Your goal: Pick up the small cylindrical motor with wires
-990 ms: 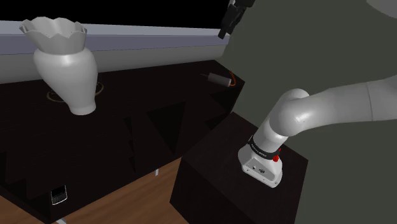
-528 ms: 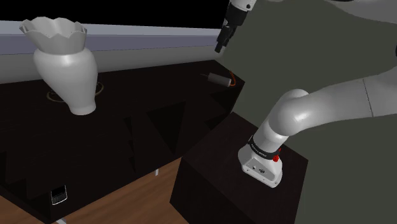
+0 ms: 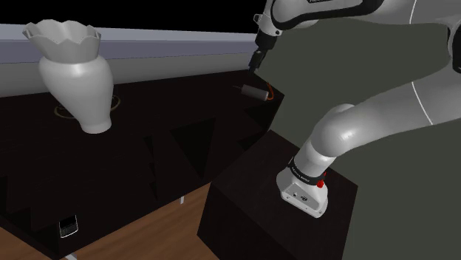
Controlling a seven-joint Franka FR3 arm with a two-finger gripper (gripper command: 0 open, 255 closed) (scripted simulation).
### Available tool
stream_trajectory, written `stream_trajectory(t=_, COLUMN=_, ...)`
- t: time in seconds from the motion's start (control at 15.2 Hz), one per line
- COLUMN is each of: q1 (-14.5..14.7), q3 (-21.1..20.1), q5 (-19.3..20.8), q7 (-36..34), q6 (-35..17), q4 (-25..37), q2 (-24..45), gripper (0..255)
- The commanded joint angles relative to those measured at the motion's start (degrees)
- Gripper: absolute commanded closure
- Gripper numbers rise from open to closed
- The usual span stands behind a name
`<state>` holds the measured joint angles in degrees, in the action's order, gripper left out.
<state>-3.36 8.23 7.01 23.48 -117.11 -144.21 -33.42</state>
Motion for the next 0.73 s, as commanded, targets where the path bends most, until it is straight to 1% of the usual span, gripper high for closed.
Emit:
stream_trajectory(t=0.0, q1=-0.7, q3=1.7, q5=1.3, q7=2.1, q6=-3.3, q4=-0.3, q2=3.2, gripper=0)
stream_trajectory(t=0.53, q1=-2.9, q3=6.9, q5=4.7, q7=8.5, q6=-15.4, q4=0.6, q2=17.6, gripper=0)
stream_trajectory(t=0.66, q1=-2.9, q3=7.0, q5=4.7, q7=8.5, q6=-16.2, q4=0.2, q2=18.1, gripper=0)
